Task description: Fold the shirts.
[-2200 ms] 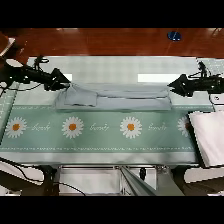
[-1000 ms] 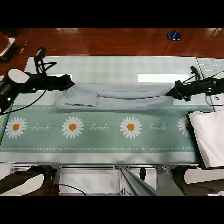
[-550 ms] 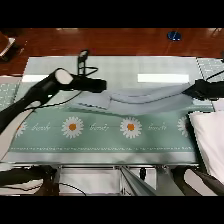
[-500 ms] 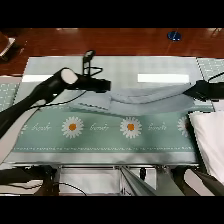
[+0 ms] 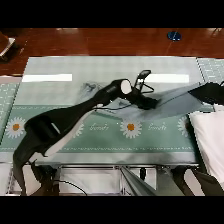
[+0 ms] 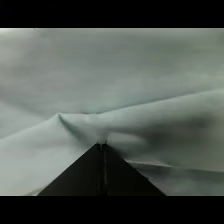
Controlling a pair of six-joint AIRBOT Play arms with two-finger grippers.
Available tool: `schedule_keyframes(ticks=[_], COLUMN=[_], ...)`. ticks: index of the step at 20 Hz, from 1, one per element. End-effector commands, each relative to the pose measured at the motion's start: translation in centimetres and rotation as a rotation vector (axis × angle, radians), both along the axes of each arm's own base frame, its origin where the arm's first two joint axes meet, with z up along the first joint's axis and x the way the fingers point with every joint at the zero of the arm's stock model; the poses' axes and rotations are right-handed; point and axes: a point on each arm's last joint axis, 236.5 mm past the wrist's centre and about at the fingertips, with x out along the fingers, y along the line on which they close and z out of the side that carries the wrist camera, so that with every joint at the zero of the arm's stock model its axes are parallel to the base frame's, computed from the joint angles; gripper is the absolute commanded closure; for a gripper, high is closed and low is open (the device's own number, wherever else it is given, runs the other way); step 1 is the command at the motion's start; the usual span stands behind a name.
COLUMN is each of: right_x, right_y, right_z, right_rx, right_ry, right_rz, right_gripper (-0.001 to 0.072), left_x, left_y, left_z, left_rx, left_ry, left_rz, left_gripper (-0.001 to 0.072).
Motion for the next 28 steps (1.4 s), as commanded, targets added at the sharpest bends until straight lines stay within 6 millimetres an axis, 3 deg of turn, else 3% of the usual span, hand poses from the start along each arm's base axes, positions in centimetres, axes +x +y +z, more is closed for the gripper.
schedule_keyframes(ticks=[1,3,5,6,7,9,10,12,15,16,18,20,22,25,28], right_x=[-0.1,-0.1,0.0,0.1,0.3,1.1,1.6,3.1,6.3,7.2,8.3,8.8,9.5,10.4,11.0], right_y=[0.2,0.2,0.3,0.5,1.1,2.9,4.7,8.3,15.3,18.0,23.4,28.3,31.9,35.2,37.3], right_z=[0.4,0.4,0.4,0.5,0.7,0.9,1.0,0.9,0.5,-0.1,-2.2,-5.0,-7.8,-12.4,-15.5], right_rx=[0.006,0.006,0.015,0.031,0.064,0.107,0.129,0.151,0.175,0.182,0.188,0.183,0.179,0.173,0.204], right_ry=[-0.010,-0.011,-0.009,-0.009,-0.011,-0.018,-0.018,-0.015,-0.014,0.000,0.048,0.099,0.144,0.219,0.285], right_rz=[0.001,0.001,-0.001,0.000,0.008,0.052,0.095,0.175,0.293,0.335,0.421,0.500,0.538,0.556,0.537], right_gripper=[0.0690,0.0690,0.0690,0.0691,0.0691,0.0690,0.0690,0.0691,0.0690,0.0690,0.0690,0.0690,0.0690,0.0690,0.0689], left_x=[-4.2,-3.1,1.0,4.0,6.8,12.1,13.9,15.2,13.4,12.2,9.0,5.1,1.1,-3.4,-5.1], left_y=[-3.0,-1.6,1.6,4.5,7.9,17.0,21.9,30.3,39.4,41.5,43.7,44.5,43.8,42.7,41.9], left_z=[-1.0,0.8,3.6,4.8,5.9,8.1,9.3,12.5,17.2,18.4,19.4,18.2,15.7,11.8,9.1], left_rx=[-0.021,-0.020,-0.022,0.001,0.043,0.158,0.203,0.225,0.215,0.201,0.155,0.150,0.126,0.079,0.034], left_ry=[0.092,0.109,0.065,0.029,-0.005,-0.082,-0.095,-0.107,-0.206,-0.248,-0.299,-0.321,-0.292,-0.220,-0.154], left_rz=[-0.060,-0.089,-0.060,-0.014,0.031,0.147,0.214,0.339,0.506,0.574,0.679,0.722,0.729,0.738,0.761], left_gripper=[0.0691,0.0691,0.0691,0.0691,0.0691,0.0690,0.0690,0.0690,0.0690,0.0690,0.0690,0.0690,0.0690,0.0690,0.0690])
